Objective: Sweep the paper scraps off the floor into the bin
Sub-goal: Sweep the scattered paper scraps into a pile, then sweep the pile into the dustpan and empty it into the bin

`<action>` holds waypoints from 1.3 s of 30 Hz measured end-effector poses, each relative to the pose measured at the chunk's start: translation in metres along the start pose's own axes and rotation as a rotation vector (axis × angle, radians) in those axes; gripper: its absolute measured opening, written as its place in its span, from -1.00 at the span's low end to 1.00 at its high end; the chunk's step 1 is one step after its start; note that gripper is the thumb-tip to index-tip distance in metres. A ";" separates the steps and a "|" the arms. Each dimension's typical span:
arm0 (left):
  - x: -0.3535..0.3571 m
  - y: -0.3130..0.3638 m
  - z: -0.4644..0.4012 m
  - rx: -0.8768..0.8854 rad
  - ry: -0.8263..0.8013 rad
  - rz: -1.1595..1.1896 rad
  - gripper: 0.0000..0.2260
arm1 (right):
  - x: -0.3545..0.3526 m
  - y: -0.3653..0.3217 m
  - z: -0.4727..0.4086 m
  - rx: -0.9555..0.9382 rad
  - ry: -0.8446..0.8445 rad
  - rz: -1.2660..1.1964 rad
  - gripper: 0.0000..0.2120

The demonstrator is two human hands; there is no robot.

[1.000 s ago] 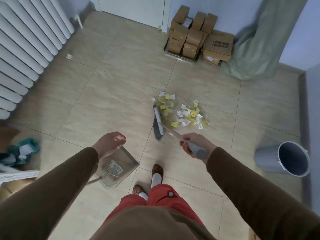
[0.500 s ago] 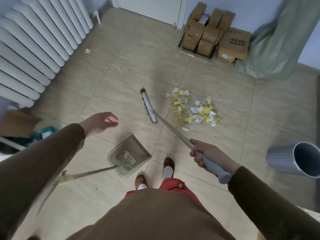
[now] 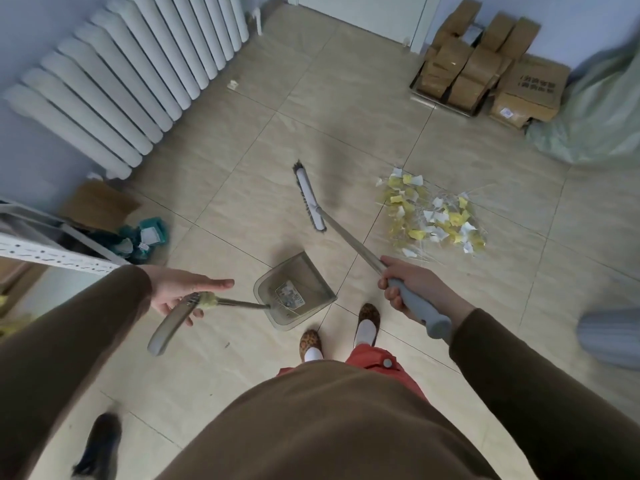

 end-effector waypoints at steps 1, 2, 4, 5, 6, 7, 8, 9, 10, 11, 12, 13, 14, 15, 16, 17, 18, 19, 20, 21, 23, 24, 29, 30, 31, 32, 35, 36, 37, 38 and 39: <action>0.007 0.000 -0.002 0.005 -0.020 0.033 -0.08 | 0.001 0.002 0.001 -0.004 0.001 0.013 -0.62; 0.012 0.002 -0.003 0.020 -0.031 0.052 -0.14 | 0.002 0.004 0.000 -0.007 0.004 0.023 -0.62; 0.017 0.013 -0.002 0.058 -0.012 0.068 -0.34 | 0.000 0.006 0.002 -0.012 0.017 0.032 -0.64; 0.014 0.019 0.000 0.068 0.024 0.070 -0.44 | -0.003 0.007 0.003 -0.015 0.027 0.039 -0.65; 0.009 0.026 0.002 0.077 0.083 0.071 -0.55 | -0.006 0.007 0.004 -0.023 0.039 0.047 -0.66; 0.000 0.034 0.004 0.091 0.156 0.086 -0.64 | -0.010 0.007 0.006 -0.032 0.049 0.055 -0.66; -0.010 0.042 0.007 0.106 0.231 0.112 -0.71 | -0.015 0.007 0.007 -0.043 0.060 0.059 -0.66; -0.020 0.052 0.011 0.120 0.290 0.133 -0.74 | -0.021 0.006 0.010 -0.053 0.070 0.061 -0.66; -0.027 0.064 0.015 0.130 0.325 0.131 -0.76 | -0.028 0.005 0.012 -0.068 0.081 0.059 -0.64; -0.031 0.077 0.018 0.139 0.338 0.123 -0.78 | -0.035 0.002 0.014 -0.085 0.090 0.054 -0.63; -0.033 0.091 0.019 0.151 0.339 0.110 -0.80 | -0.043 -0.003 0.017 -0.107 0.096 0.043 -0.63; -0.034 0.106 0.021 0.165 0.338 0.095 -0.81 | -0.052 -0.007 0.020 -0.130 0.102 0.029 -0.63; -0.035 0.119 0.021 0.181 0.336 0.083 -0.81 | -0.061 -0.012 0.024 -0.153 0.111 0.011 -0.63; -0.035 0.133 0.020 0.197 0.331 0.071 -0.80 | -0.072 -0.016 0.029 -0.172 0.123 -0.008 -0.64; -0.035 0.145 0.019 0.208 0.324 0.059 -0.79 | -0.083 -0.019 0.033 -0.184 0.133 -0.019 -0.66; -0.034 0.158 0.018 0.215 0.315 0.048 -0.79 | -0.095 -0.022 0.038 -0.190 0.144 -0.009 -0.68; -0.033 0.171 0.017 0.223 0.311 0.038 -0.81 | -0.108 -0.025 0.042 -0.189 0.163 0.024 -0.70; -0.032 0.185 0.016 0.234 0.309 0.031 -0.83 | -0.121 -0.029 0.044 -0.183 0.196 0.075 -0.73; -0.032 0.198 0.014 0.246 0.312 0.025 -0.86 | -0.136 -0.035 0.046 -0.184 0.242 0.132 -0.73; -0.033 0.212 0.013 0.258 0.318 0.015 -0.88 | -0.151 -0.045 0.047 -0.194 0.291 0.189 -0.73; -0.035 0.240 0.009 0.271 0.330 -0.027 -0.91 | -0.173 -0.067 0.047 -0.231 0.355 0.258 -0.75; -0.036 0.255 0.006 0.275 0.336 -0.055 -0.91 | -0.184 -0.077 0.047 -0.247 0.373 0.258 -0.77; -0.032 0.331 -0.006 0.285 0.342 -0.121 -0.86 | -0.247 -0.128 0.039 -0.299 0.449 0.212 -0.78; -0.030 0.345 -0.009 0.277 0.343 -0.126 -0.84 | -0.263 -0.141 0.035 -0.309 0.464 0.201 -0.75; -0.028 0.359 -0.013 0.269 0.343 -0.130 -0.81 | -0.279 -0.154 0.031 -0.313 0.480 0.188 -0.72; -0.027 0.373 -0.017 0.260 0.341 -0.127 -0.79 | -0.295 -0.168 0.026 -0.313 0.495 0.182 -0.70; -0.027 0.413 -0.025 0.248 0.315 -0.059 -0.82 | -0.345 -0.212 0.002 -0.303 0.539 0.220 -0.63; -0.026 0.426 -0.026 0.250 0.302 -0.026 -0.86 | -0.361 -0.227 -0.008 -0.296 0.555 0.237 -0.63; -0.024 0.439 -0.027 0.250 0.293 0.006 -0.89 | -0.376 -0.240 -0.020 -0.286 0.574 0.261 -0.64; -0.023 0.451 -0.028 0.249 0.286 0.032 -0.90 | -0.391 -0.251 -0.032 -0.269 0.595 0.293 -0.64; -0.020 0.463 -0.030 0.248 0.280 0.053 -0.91 | -0.405 -0.260 -0.045 -0.246 0.608 0.324 -0.65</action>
Point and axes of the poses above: each hand's wrist, its own z-axis away from the middle knuckle, its own x-axis out of the palm, y = z × x, the point moved 9 cm from there along -z, towards the middle knuckle, and after that the axes turned 15 degrees about -z, right-handed, at the moved point
